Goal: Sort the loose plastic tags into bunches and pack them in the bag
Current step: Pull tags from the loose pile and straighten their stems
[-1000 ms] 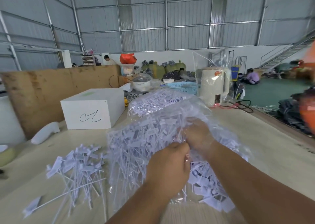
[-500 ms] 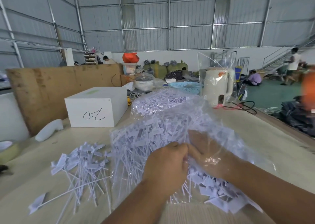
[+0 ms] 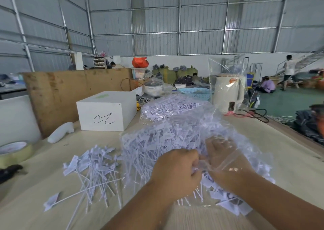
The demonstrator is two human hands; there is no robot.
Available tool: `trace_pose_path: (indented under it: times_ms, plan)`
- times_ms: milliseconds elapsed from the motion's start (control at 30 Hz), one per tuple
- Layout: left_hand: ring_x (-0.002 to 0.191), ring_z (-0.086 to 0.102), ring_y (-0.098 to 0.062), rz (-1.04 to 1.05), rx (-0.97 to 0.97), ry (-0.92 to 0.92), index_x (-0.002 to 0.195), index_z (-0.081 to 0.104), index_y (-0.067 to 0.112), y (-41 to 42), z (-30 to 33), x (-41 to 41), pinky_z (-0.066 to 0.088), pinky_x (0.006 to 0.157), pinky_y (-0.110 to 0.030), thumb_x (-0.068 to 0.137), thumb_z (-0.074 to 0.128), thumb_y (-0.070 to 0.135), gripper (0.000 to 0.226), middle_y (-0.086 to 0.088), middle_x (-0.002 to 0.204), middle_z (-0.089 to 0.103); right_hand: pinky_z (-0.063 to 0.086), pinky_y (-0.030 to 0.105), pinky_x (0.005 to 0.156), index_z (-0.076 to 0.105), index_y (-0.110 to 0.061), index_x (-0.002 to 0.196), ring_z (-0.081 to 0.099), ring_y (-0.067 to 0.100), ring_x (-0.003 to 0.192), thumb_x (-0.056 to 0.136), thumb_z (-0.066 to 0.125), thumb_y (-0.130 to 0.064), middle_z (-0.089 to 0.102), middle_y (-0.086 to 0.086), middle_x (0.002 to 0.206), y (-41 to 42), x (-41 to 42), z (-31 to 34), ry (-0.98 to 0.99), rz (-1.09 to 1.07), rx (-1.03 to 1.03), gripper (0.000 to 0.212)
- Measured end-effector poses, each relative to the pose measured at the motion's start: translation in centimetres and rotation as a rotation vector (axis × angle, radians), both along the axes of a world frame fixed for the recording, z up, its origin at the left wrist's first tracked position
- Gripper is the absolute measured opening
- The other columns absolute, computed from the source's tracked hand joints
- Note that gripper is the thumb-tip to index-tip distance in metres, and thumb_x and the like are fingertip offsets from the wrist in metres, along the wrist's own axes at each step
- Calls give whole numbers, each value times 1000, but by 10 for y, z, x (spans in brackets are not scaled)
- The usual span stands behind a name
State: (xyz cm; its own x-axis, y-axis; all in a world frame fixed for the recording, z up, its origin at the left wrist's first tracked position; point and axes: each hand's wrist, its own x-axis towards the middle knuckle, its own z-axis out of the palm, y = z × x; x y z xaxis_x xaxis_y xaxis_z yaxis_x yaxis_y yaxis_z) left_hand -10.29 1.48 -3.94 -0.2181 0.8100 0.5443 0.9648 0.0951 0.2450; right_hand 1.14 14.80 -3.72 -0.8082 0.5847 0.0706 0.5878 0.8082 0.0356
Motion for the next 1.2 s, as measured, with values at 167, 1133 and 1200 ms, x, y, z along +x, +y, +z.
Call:
trace_pose_path:
  times_ms: [167, 1133, 1200]
  plan:
    - [84, 56, 8, -147, -167, -627, 97, 53, 54, -20, 28, -25, 43, 71, -18, 65, 71, 58, 37, 21, 96, 58, 14, 40, 121, 22, -15, 153, 8, 29, 149, 95, 1, -59, 4, 14, 163, -20, 32, 8, -123, 97, 244, 75]
    - [82, 61, -20, 334, -133, -198, 65, 71, 13, -165, -21, -152, 48, 74, -35, 60, 51, -14, 34, -3, 85, 60, 33, 21, 49, 53, -9, 79, 52, 24, 69, 92, 47, -25, 55, 8, 80, -159, -190, 0, 141, 229, -484, 22]
    - [88, 60, -19, 420, -60, -254, 78, 73, 16, -163, -27, -154, 48, 76, -33, 66, 49, -11, 38, 0, 90, 59, 33, 22, 48, 60, -7, 92, 54, 22, 71, 89, 52, -38, 59, 11, 90, -164, -200, -3, 140, 196, -543, 32]
